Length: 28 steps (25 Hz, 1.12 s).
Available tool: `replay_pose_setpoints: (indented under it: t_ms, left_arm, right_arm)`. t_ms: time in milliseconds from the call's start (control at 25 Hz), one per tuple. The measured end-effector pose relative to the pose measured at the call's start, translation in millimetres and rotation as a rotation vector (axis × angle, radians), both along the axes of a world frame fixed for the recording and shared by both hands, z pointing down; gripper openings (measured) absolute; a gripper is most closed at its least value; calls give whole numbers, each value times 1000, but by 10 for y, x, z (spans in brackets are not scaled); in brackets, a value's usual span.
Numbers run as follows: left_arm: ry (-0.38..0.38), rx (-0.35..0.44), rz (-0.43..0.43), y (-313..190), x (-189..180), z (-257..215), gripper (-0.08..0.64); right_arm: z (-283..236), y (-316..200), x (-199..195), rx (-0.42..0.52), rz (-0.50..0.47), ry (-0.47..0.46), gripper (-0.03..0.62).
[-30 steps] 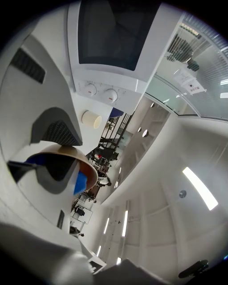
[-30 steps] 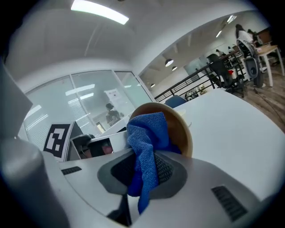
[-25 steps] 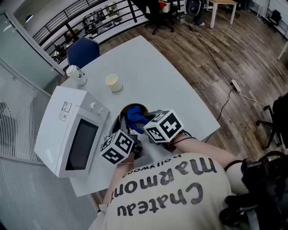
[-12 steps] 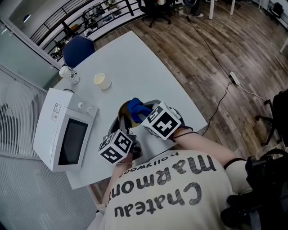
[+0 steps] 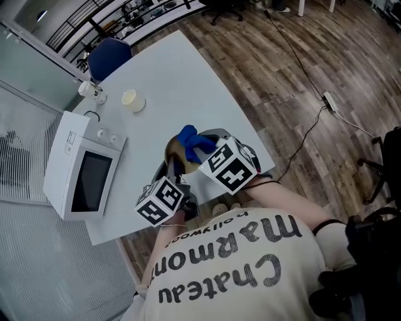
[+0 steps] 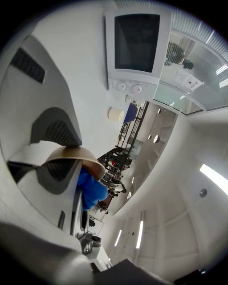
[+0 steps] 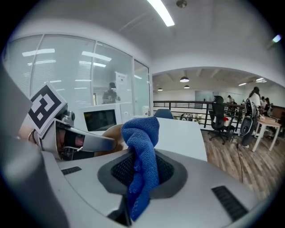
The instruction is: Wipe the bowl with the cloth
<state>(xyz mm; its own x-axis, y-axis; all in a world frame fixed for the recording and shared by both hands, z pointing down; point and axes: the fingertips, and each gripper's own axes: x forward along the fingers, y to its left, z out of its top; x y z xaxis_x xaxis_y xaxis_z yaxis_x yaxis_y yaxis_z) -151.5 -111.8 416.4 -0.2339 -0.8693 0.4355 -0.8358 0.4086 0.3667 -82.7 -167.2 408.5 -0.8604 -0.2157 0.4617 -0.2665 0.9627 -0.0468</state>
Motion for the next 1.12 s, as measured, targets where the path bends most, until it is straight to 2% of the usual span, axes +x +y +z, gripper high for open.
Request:
replay_pose_setpoints:
  t_ms: [120,240,360,440,520,600,720,840,1000,1120]
  left_arm:
    - [39,-11,-63,60,102,78,69]
    - [92,-1,-155,118,150,113,67]
    - [153,19,-228,180,177,135,46]
    - [153,20,-248,206,215,139,29]
    - [142,27,-240,197,291,123,23]
    - [118,52,-220,181,369,65,34]
    - [90,101,-202,183,407,-54,54]
    - [78,116,-178,147,448,-111,63]
    - [71,111,-179,134,472,-106,64]
    - [89,119,-208,191,389,-91,63]
  right_arm:
    - [17,11,123,-33,0,-28,58]
    - [-43,93,200,-105,-28,-76,58]
    - [-243,336,172,-232,-135,-204,60]
    - [-357,531,151,-311,-223,-288,60]
    - [-386,659,158,-348,-279,-324,60]
    - [-300,683,185,-327,-278,-289,60]
    - [-110,580,241,-255,-214,-189,60]
    - [-24,500,258,-242,-159,-137,58]
    - [-26,518,193,-237,-126,-164,58]
    - [9,596,136,-343,-180,-219,58]
